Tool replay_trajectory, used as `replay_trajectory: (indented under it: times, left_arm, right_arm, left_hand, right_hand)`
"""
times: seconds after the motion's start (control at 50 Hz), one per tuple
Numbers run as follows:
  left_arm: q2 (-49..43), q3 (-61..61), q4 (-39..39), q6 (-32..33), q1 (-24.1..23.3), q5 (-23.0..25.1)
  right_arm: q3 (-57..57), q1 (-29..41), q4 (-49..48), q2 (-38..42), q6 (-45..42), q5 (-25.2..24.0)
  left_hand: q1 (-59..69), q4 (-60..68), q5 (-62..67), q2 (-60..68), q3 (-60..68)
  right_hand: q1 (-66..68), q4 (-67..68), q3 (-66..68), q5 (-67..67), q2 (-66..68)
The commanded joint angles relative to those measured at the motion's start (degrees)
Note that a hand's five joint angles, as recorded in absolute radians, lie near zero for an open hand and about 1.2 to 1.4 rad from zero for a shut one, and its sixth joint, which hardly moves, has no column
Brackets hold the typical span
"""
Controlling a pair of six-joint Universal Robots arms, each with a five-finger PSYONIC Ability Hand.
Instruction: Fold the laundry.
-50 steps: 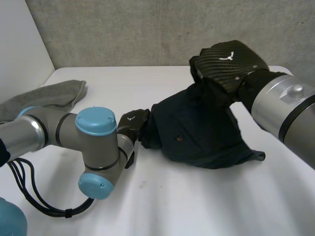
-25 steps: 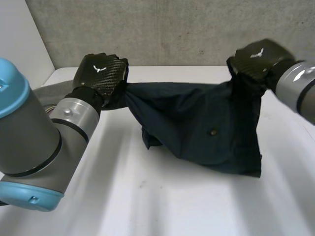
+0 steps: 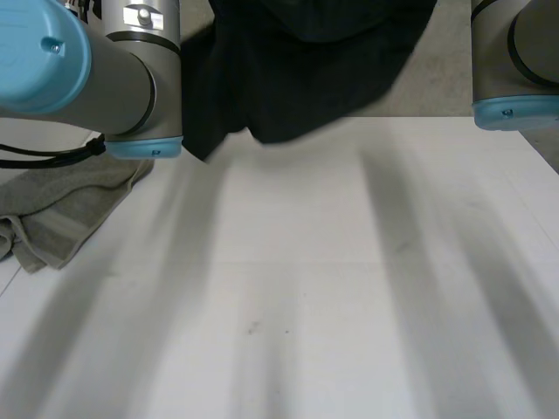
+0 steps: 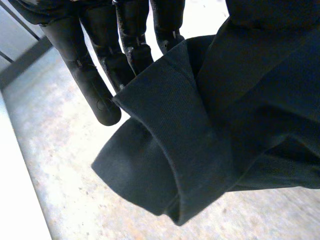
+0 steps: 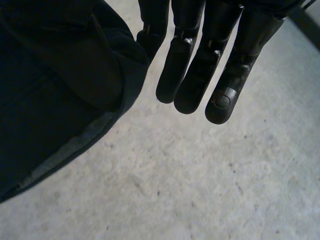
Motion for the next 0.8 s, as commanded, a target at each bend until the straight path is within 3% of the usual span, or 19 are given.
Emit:
replay_trajectory:
  times: [0.02, 0.12, 0.24, 0.32, 0.38, 0.54, 0.62, 0.8]
  left_arm:
    - [5.53, -15.89, -0.29, -0.39, -0.48, -0.06]
    - [7.73, -29.86, -0.46, -0.30, -0.66, -0.41]
    - [6.68, -43.83, -3.09, -0.03, -3.28, -3.74]
    - [4.40, -48.85, -8.00, -0.12, -5.48, -6.20]
    - [4.04, -50.62, -11.70, -0.21, -6.63, -7.43]
    - [12.63, -53.26, -24.97, -2.22, -7.51, -10.69]
    - [17.73, -53.27, -28.75, -5.29, -7.34, -10.52]
    - [22.06, -53.18, -31.05, -12.42, -2.16, -7.89]
  right_arm:
    - [13.43, 0.25, 0.30, -3.43, 1.50, -3.78]
    - [27.56, -0.36, 2.66, -4.66, 1.41, -8.35]
    - [38.48, -0.45, 10.48, -4.84, 1.41, -8.62]
    - [44.02, -0.45, 16.11, -4.84, 1.15, -8.53]
    - [47.63, -0.54, 18.14, -4.93, 1.06, -9.15]
    - [53.26, -0.63, 18.23, -6.94, 1.32, -9.59]
    - [55.72, -0.72, 17.97, -8.97, 1.67, -9.94]
    - [59.15, -2.91, 15.33, -10.82, 2.03, -13.01]
  left_hand:
    - [15.85, 11.37, 13.79, 11.76, 11.65]
    - [15.85, 11.37, 13.79, 11.76, 11.65]
    - [15.85, 11.37, 13.79, 11.76, 11.65]
    - [9.00, 4.52, 6.94, 4.91, 4.80]
    - [3.62, -0.87, 1.55, -0.48, -0.59]
    - [-38.21, -42.70, -40.28, -42.31, -42.42]
    - [-50.36, -54.84, -52.42, -54.45, -54.56]
    - [-50.40, -54.88, -52.47, -54.50, -54.61]
  right_hand:
    - [25.53, 12.01, 12.31, 14.23, 12.76]
    - [25.53, 12.01, 12.31, 14.23, 12.76]
    - [25.53, 12.01, 12.31, 14.23, 12.76]
    - [25.53, 12.01, 12.31, 14.23, 12.76]
    - [25.53, 12.01, 12.31, 14.23, 12.76]
    - [25.53, 12.01, 12.31, 14.23, 12.76]
    - [25.53, 12.01, 12.31, 14.23, 12.76]
    - [25.53, 12.01, 12.31, 14.23, 12.76]
